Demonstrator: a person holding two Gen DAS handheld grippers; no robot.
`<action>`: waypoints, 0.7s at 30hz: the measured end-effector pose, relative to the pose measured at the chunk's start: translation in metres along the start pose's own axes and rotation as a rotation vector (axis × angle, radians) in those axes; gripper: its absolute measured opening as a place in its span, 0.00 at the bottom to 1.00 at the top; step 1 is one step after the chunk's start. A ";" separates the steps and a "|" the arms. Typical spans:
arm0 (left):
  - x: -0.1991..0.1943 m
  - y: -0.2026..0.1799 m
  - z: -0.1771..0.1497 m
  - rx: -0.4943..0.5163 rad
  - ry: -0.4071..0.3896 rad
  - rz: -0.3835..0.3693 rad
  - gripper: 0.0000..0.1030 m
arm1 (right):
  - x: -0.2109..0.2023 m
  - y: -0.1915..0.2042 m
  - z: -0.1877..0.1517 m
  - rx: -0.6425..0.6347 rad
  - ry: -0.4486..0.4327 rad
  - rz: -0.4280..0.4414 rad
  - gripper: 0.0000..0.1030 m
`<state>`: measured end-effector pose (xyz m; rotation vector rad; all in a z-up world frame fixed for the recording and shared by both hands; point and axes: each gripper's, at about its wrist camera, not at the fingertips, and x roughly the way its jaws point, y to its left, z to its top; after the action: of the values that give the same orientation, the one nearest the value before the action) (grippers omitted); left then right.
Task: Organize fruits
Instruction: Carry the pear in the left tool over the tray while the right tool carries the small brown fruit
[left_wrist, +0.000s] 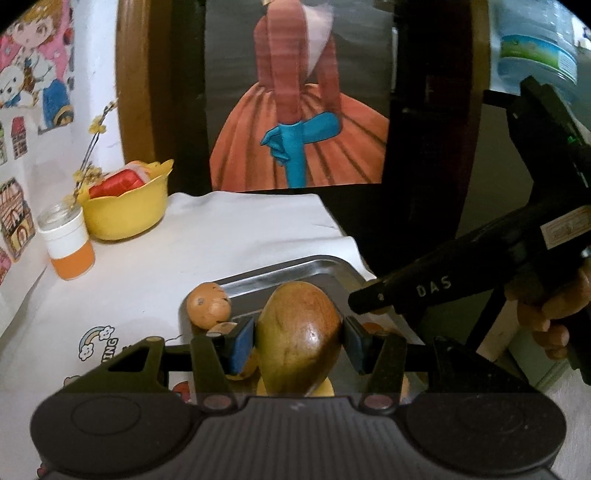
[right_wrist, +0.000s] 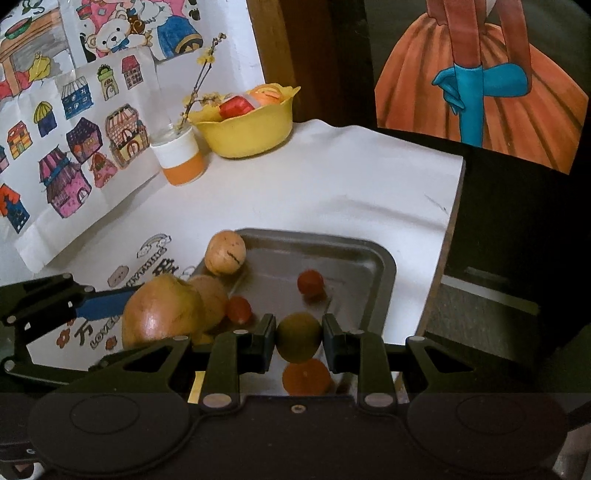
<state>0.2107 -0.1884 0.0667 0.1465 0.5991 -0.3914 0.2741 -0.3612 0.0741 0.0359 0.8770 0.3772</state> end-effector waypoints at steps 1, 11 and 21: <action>-0.001 -0.003 -0.001 0.012 -0.002 0.000 0.54 | -0.001 -0.001 -0.003 0.002 0.001 0.000 0.28; -0.018 -0.025 -0.016 0.097 -0.035 -0.011 0.54 | -0.007 -0.005 -0.037 0.019 0.025 0.011 0.28; -0.028 -0.042 -0.028 0.142 -0.049 -0.026 0.54 | -0.008 -0.004 -0.050 0.032 0.032 0.027 0.28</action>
<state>0.1580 -0.2112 0.0587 0.2646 0.5249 -0.4614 0.2329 -0.3739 0.0472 0.0710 0.9154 0.3898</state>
